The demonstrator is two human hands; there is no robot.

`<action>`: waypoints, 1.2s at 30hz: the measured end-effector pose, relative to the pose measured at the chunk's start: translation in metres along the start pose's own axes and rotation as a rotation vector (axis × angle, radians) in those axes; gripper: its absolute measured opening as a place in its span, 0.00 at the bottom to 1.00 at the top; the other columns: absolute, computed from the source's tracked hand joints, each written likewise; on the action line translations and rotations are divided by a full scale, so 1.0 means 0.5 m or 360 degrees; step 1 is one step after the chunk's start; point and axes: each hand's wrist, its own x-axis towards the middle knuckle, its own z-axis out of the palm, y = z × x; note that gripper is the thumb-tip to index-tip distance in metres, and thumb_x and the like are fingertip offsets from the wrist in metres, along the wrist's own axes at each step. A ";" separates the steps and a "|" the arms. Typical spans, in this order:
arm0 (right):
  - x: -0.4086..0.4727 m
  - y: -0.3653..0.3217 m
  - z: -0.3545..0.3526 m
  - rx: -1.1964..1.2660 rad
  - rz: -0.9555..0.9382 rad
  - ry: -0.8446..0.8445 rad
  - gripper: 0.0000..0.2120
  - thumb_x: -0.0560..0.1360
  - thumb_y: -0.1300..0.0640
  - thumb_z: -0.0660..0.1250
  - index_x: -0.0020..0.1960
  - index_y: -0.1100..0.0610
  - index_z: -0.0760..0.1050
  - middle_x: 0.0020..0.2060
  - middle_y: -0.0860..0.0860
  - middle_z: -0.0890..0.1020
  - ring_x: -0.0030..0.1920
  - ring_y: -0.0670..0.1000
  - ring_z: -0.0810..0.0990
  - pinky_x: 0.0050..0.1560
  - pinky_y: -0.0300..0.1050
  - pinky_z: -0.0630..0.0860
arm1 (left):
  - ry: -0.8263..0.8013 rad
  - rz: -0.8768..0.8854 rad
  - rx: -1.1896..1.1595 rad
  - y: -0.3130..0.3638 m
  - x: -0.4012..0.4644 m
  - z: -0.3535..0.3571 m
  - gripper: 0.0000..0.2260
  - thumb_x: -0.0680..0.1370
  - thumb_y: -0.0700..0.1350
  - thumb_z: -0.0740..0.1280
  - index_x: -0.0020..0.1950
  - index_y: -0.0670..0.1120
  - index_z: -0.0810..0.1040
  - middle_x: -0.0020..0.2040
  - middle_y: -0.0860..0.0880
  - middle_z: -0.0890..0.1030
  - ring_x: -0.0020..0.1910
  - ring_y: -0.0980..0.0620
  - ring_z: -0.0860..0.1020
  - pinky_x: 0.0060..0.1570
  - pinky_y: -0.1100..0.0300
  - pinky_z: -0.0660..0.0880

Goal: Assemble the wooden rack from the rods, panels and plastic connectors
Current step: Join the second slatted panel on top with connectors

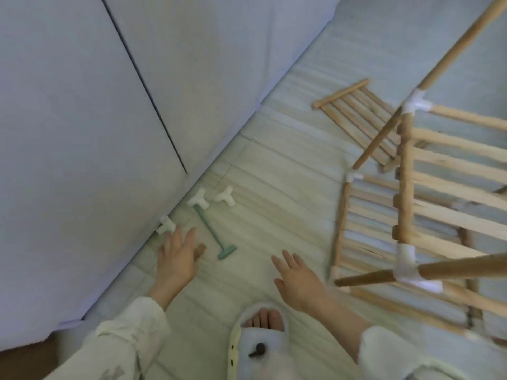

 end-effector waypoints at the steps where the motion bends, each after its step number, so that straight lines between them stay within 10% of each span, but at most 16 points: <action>1: 0.011 0.017 0.029 -0.0037 0.0053 -0.0065 0.26 0.82 0.53 0.51 0.77 0.50 0.45 0.77 0.52 0.41 0.76 0.56 0.42 0.74 0.56 0.52 | 0.0031 0.0002 0.0093 -0.014 0.016 -0.005 0.29 0.77 0.61 0.59 0.74 0.49 0.58 0.76 0.43 0.52 0.73 0.39 0.53 0.69 0.47 0.57; 8: 0.017 0.068 0.098 0.0061 0.0117 -0.0310 0.24 0.82 0.53 0.50 0.77 0.52 0.50 0.76 0.53 0.39 0.76 0.55 0.43 0.74 0.47 0.53 | 0.0016 -0.0050 0.0264 -0.054 0.095 -0.035 0.16 0.76 0.33 0.57 0.64 0.36 0.68 0.66 0.36 0.63 0.58 0.36 0.68 0.58 0.47 0.67; 16: -0.028 0.015 0.024 0.0467 0.0292 -0.0334 0.21 0.82 0.50 0.51 0.73 0.56 0.63 0.73 0.53 0.64 0.71 0.53 0.64 0.68 0.42 0.61 | 0.0093 -0.0098 -0.0609 0.019 -0.002 -0.065 0.12 0.75 0.36 0.66 0.58 0.35 0.76 0.57 0.39 0.74 0.54 0.41 0.75 0.54 0.61 0.70; 19: -0.085 -0.018 -0.061 0.0933 0.0362 -0.0266 0.20 0.82 0.50 0.53 0.69 0.57 0.68 0.65 0.54 0.73 0.64 0.53 0.73 0.64 0.46 0.69 | 0.0114 -0.0238 -0.1222 0.090 -0.050 -0.133 0.12 0.76 0.32 0.64 0.59 0.37 0.77 0.54 0.42 0.76 0.48 0.49 0.74 0.38 0.72 0.70; 24: -0.250 -0.078 -0.234 0.1727 0.0114 0.0080 0.14 0.81 0.53 0.56 0.61 0.58 0.73 0.49 0.52 0.81 0.48 0.50 0.80 0.52 0.43 0.77 | 0.0081 0.0073 -0.1706 0.224 -0.163 -0.259 0.12 0.74 0.33 0.67 0.55 0.42 0.79 0.50 0.45 0.79 0.46 0.53 0.76 0.40 0.71 0.70; 36: -0.628 -0.064 -0.431 0.2097 -0.0520 0.1286 0.07 0.74 0.64 0.68 0.48 0.61 0.70 0.36 0.56 0.79 0.32 0.46 0.81 0.29 0.35 0.76 | 0.0378 0.1254 -0.1830 0.504 -0.462 -0.555 0.17 0.72 0.32 0.68 0.47 0.56 0.77 0.49 0.46 0.75 0.44 0.57 0.76 0.40 0.75 0.70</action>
